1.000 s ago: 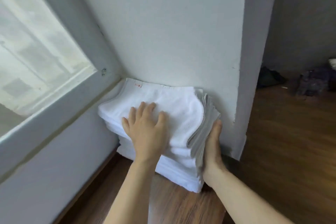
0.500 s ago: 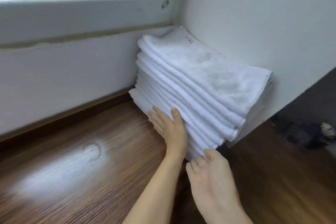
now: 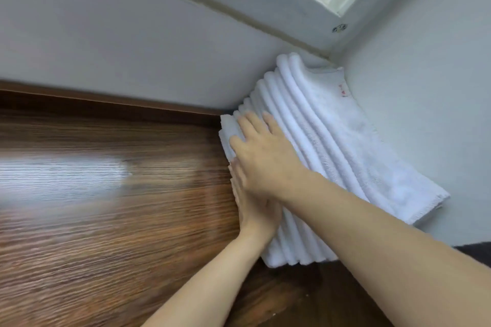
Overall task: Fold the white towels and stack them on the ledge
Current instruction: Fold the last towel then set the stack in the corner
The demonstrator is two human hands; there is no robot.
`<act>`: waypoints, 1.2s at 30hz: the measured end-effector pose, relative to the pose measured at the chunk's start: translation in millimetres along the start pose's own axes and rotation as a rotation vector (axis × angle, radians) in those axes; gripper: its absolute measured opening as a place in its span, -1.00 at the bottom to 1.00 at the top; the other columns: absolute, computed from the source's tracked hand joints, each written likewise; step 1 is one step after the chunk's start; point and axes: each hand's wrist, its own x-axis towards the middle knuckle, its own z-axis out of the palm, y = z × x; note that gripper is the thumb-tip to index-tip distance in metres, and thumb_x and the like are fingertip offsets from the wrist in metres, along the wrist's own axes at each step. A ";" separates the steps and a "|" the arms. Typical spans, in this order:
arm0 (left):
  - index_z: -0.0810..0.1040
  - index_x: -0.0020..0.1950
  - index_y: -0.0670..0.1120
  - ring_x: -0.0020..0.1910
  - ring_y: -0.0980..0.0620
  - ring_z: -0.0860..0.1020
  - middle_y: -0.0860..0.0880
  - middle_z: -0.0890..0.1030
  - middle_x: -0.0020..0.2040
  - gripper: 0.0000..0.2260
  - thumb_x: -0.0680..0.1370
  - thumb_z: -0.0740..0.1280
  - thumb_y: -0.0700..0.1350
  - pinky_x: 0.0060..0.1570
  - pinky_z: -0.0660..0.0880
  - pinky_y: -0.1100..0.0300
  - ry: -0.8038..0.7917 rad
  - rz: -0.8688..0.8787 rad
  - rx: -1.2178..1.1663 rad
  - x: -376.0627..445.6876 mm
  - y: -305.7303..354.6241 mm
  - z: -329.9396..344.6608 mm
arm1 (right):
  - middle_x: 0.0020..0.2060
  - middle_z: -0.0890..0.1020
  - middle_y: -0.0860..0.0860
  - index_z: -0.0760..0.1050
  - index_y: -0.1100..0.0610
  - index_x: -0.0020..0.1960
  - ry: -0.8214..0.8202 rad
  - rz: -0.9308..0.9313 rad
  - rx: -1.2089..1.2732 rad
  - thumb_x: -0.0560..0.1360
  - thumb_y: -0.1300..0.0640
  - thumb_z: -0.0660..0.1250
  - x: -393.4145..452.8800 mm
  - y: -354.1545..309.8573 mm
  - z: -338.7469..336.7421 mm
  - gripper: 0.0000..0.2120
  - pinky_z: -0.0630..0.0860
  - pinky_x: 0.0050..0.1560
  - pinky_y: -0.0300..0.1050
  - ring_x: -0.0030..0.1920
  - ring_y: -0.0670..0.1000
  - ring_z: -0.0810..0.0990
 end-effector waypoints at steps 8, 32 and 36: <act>-0.24 0.67 -0.08 0.62 0.18 -0.27 0.00 -0.25 0.67 -0.14 0.55 0.17 0.18 0.62 -0.14 0.07 0.184 0.219 -0.078 28.5 -6.6 2.6 | 0.66 0.03 0.17 0.02 0.14 0.67 -0.355 -0.230 -0.370 0.69 -0.17 -0.11 52.6 15.6 20.7 -0.36 -0.03 0.59 0.22 0.64 0.23 -0.04; -0.32 0.50 0.27 0.65 0.05 -0.14 -0.09 -0.13 0.68 -0.10 0.50 0.35 0.05 0.63 -0.09 0.03 0.108 0.362 -0.064 45.3 -10.4 -6.4 | 0.67 -0.07 0.10 -0.10 0.15 0.68 -0.413 -0.164 -0.445 0.69 -0.19 -0.19 41.4 17.2 21.1 -0.33 -0.06 0.60 0.15 0.66 0.15 -0.11; -0.39 0.55 0.17 0.62 0.16 -0.28 0.08 -0.32 0.64 -0.18 0.65 0.26 0.10 0.62 -0.19 0.09 -0.053 0.259 0.065 47.5 -16.3 -12.2 | 0.65 -0.04 0.24 -0.14 0.26 0.65 -0.355 -0.067 -0.553 0.72 -0.12 -0.20 6.3 8.1 8.5 -0.35 -0.13 0.61 0.22 0.64 0.26 -0.10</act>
